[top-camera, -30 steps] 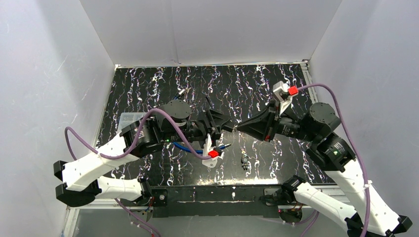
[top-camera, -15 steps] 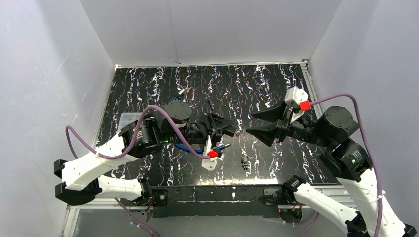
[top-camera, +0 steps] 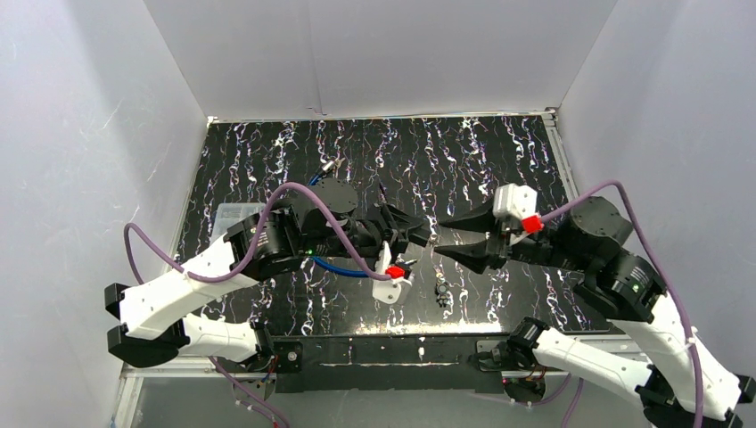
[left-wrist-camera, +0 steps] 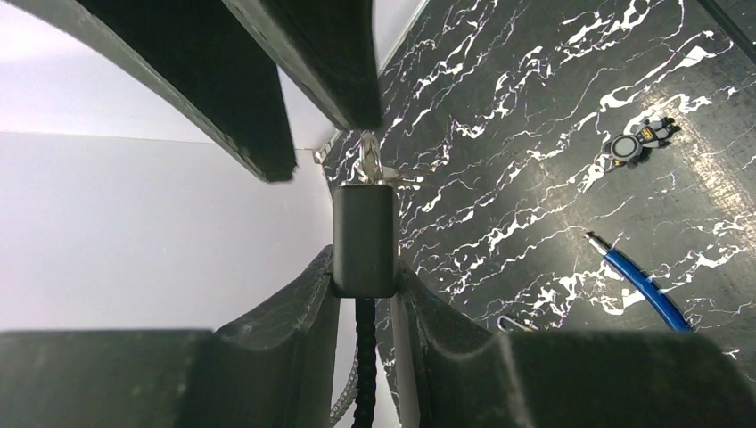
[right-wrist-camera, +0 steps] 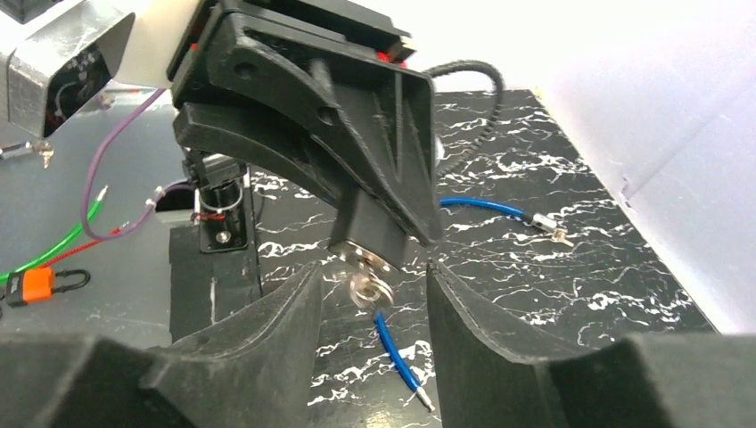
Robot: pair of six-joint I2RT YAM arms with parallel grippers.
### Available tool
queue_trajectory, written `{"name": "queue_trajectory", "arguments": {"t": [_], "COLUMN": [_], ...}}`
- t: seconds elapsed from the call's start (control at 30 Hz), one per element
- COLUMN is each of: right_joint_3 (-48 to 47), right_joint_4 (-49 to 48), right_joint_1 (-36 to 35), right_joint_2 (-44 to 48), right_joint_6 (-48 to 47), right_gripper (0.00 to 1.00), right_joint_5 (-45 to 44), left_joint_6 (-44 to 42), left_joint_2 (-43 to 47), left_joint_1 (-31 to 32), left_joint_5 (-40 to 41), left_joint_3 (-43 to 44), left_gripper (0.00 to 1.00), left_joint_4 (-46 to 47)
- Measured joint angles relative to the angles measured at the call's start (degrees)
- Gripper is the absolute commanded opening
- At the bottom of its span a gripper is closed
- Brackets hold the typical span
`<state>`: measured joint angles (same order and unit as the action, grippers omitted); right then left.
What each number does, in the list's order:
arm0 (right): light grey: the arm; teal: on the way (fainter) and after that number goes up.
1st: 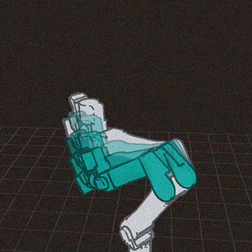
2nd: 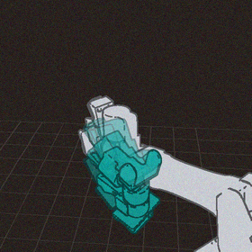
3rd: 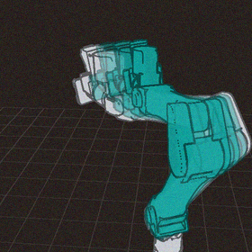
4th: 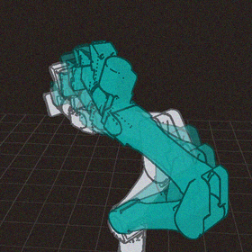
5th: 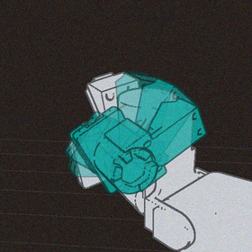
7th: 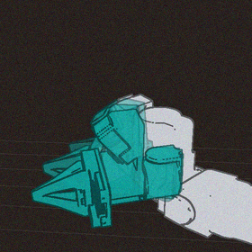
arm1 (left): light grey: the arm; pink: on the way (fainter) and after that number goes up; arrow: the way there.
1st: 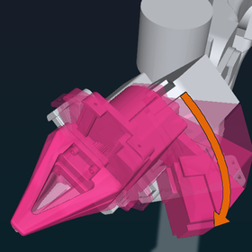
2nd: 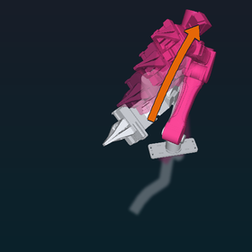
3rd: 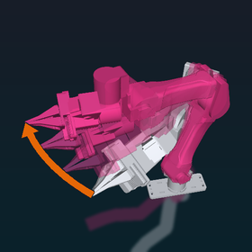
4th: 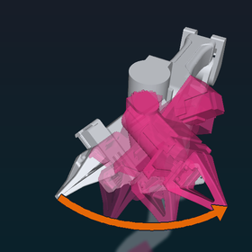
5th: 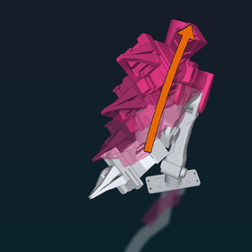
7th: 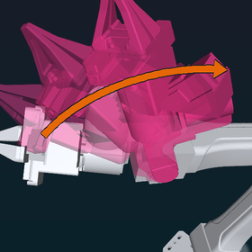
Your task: Unlock with the key
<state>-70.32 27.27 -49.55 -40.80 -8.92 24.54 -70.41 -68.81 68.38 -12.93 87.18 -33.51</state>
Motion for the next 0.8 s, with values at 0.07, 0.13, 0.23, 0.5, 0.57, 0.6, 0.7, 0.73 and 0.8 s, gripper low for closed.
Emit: {"name": "queue_trajectory", "arguments": {"t": [0.07,0.13,0.23,0.5,0.57,0.6,0.7,0.73,0.8], "right_joint_3": [0.00,-0.02,-0.09,-0.09,0.01,0.04,0.35,0.45,0.77], "right_joint_4": [0.11,0.45,1.29,2.44,3.69,4.18,4.86,5.12,5.22], "right_joint_1": [-3.43,-6.49,-10.44,-13.71,-13.69,-13.57,-13.56,-13.63,-13.67], "right_joint_2": [-1.38,-2.91,-4.42,-3.21,-2.39,-2.09,-1.34,-1.14,-0.88], "right_joint_6": [-1.75,-3.33,-5.85,-8.05,-8.24,-8.33,-8.62,-8.71,-9.00], "right_gripper": [0.44,0.41,0.39,0.44,0.42,0.41,0.36,0.35,0.35], "right_joint_5": [-2.31,-4.69,-9.52,-16.37,-18.33,-19.28,-21.04,-21.59,-22.70], "left_joint_6": [0.06,0.11,0.35,0.31,0.31,0.29,0.09,-0.04,-0.56], "left_joint_2": [-0.22,-0.29,-0.29,-0.38,-0.33,-0.33,-0.35,-0.35,-0.41], "left_joint_1": [0.00,0.00,-0.06,-0.11,-0.11,-0.09,-0.02,-0.02,-0.06], "left_joint_5": [0.09,0.13,0.82,1.42,1.40,1.38,1.42,1.61,2.24], "left_joint_3": [0.00,0.00,0.11,0.11,0.11,0.11,0.17,0.23,0.31], "left_gripper": [0.00,0.00,0.00,0.00,0.00,0.00,0.00,0.00,0.00], "left_joint_4": [-0.05,-0.07,-2.26,-2.10,-1.81,-1.61,-1.21,-1.11,-0.76]}}
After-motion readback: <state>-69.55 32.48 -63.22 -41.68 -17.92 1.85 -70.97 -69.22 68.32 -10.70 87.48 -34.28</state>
